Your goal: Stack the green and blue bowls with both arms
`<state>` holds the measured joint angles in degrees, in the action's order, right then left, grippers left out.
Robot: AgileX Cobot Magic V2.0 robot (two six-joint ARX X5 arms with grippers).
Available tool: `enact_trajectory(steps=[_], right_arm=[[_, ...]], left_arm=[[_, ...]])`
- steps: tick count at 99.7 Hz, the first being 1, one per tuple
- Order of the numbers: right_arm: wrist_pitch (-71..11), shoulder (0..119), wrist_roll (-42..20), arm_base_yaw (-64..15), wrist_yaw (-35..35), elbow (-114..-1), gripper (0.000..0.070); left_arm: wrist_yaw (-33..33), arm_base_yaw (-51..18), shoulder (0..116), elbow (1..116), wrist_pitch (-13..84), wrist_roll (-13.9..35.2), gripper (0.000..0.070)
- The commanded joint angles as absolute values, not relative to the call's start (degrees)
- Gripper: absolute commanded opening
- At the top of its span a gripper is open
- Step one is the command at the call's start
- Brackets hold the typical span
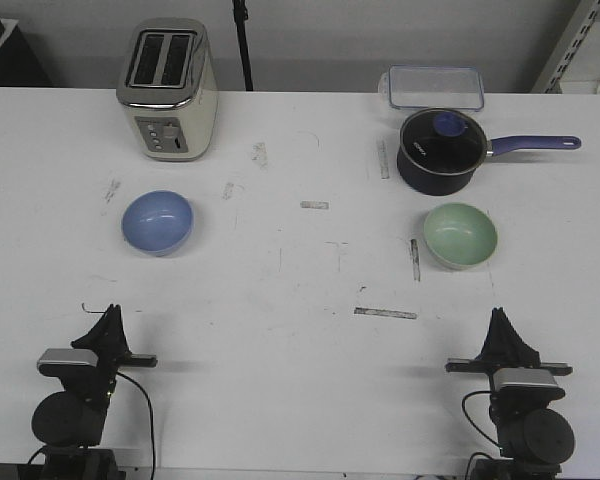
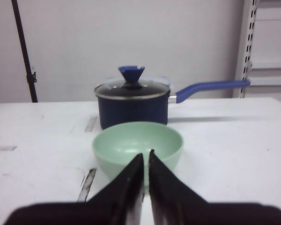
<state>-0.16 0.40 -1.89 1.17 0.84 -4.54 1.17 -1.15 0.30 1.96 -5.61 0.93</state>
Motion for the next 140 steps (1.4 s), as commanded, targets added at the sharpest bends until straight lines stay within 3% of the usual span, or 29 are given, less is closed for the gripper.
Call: enact_trajectory(steps=[1,37,73,109,140], right_arm=[[-1.4,1.2,-1.1,1.2,-0.2,-7.6,0.0009],[-15.4,17.2,0.1,1.2,-1.6,-24.2,0.001],[-26.1,44.6,0.0,1.2,-2.2,-44.2,0.0009],[-41.9,70.3,-0.4,1.2,-2.8,-68.1,0.0009],[-54.8,88.2,-6.7,3.2,-1.0,-84.9,0.001]], left_arm=[[1.1,-1.1,0.2,0.7,-6.5,0.5,0.0001],[1.1,-1.1,0.2,0.7,-6.5,0.5,0.0001],[1.1,-1.1,0.2,0.7,-6.5,0.5,0.0001],[1.1,-1.1,0.2,0.7,-6.5,0.5,0.0002],[1.1,-1.1,0.2,0.7,-6.5,0.5,0.0002]])
